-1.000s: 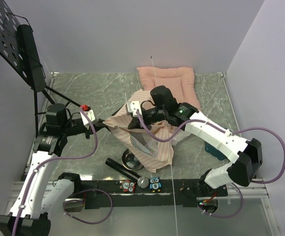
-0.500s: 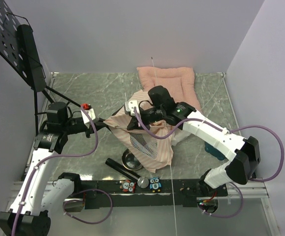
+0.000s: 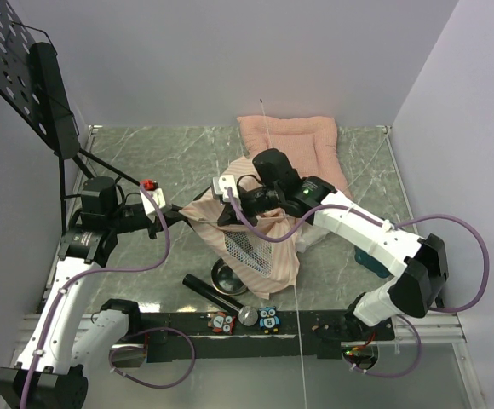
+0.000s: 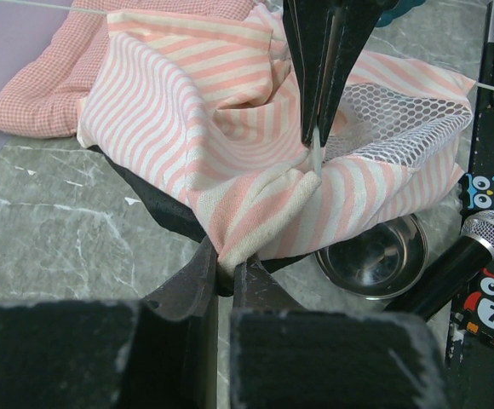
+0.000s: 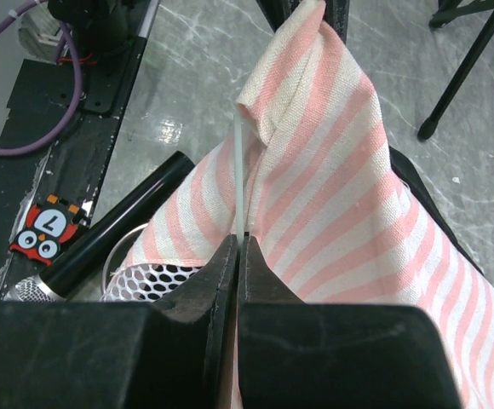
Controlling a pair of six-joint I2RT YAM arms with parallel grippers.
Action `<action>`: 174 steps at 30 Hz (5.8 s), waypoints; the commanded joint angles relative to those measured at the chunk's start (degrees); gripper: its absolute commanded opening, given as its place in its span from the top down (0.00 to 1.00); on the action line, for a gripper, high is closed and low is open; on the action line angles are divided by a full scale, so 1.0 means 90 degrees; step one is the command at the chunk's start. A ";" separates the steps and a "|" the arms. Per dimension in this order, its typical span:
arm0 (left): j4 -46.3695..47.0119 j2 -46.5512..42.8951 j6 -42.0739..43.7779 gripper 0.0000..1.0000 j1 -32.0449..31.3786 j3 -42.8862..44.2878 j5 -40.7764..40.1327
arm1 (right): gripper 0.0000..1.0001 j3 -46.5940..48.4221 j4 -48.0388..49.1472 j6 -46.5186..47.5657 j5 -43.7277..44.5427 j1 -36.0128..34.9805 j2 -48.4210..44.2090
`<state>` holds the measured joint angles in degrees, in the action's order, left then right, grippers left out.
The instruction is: Set up the pet tent
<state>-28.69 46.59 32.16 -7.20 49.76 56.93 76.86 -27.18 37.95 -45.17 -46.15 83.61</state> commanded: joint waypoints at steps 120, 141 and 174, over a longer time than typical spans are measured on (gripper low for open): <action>-0.0231 0.0400 0.1085 0.99 -0.2550 0.0634 -0.2468 | 0.66 0.1188 -0.0652 -0.0633 0.0517 -0.0029 0.1091; 0.0199 0.1014 0.1045 0.99 -0.2608 0.0614 -0.2175 | 1.00 0.0825 -0.0047 -0.0672 0.0039 0.0148 0.1159; -0.0592 0.0848 0.2530 0.67 -0.2579 0.0555 -0.3621 | 1.00 0.1050 -0.0086 -0.0770 -0.0069 0.0099 0.1178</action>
<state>-36.69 53.17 50.92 -30.30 54.94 22.72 83.26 -30.02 32.95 -43.20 -44.64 95.39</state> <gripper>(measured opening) 0.362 0.023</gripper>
